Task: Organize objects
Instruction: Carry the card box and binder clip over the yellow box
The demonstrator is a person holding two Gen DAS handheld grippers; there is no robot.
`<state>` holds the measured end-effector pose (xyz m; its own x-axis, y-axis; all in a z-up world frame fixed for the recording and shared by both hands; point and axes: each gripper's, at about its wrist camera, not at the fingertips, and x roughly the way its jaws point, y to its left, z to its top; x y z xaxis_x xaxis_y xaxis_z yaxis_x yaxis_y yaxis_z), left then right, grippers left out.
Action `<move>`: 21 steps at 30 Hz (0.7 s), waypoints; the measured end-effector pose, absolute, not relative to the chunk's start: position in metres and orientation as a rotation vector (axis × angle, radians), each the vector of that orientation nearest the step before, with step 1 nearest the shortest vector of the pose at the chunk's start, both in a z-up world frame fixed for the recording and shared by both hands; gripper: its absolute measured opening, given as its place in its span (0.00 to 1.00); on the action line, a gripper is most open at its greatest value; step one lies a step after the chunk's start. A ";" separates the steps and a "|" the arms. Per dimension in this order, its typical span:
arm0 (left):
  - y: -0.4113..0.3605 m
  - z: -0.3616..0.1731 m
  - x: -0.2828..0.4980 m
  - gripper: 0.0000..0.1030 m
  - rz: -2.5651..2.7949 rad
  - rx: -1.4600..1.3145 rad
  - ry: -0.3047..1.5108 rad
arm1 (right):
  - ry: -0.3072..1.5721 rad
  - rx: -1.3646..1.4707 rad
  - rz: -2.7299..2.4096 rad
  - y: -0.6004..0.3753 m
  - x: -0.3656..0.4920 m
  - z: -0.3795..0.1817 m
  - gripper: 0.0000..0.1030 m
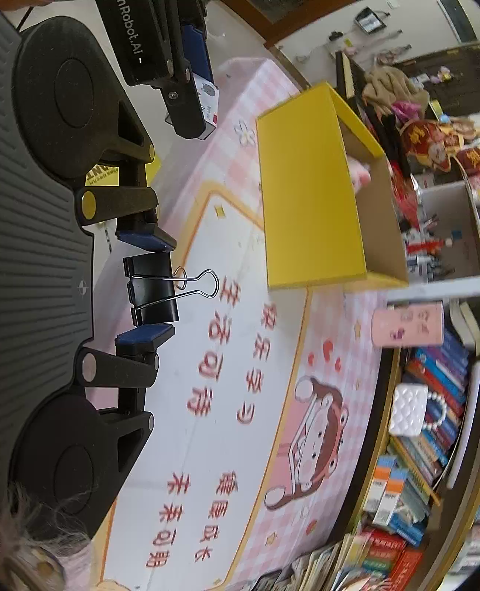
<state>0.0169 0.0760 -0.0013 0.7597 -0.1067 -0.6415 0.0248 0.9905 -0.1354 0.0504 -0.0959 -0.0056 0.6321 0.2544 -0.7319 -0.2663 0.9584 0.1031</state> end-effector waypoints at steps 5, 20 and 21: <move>0.094 0.000 0.008 0.50 -0.054 -0.111 0.700 | 0.827 -0.018 0.322 -0.075 0.044 -0.005 0.39; 0.133 0.022 0.018 0.50 -0.033 -0.081 0.631 | 0.796 -0.025 0.348 -0.027 0.051 0.004 0.39; 0.133 0.025 0.021 0.50 -0.034 -0.081 0.619 | 0.792 -0.029 0.350 -0.026 0.053 0.006 0.39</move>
<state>0.0208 0.1331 0.0254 0.8140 -0.0562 -0.5781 0.0076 0.9963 -0.0860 0.0531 -0.0257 0.0056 0.6480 0.2966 -0.7015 -0.3182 0.9423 0.1045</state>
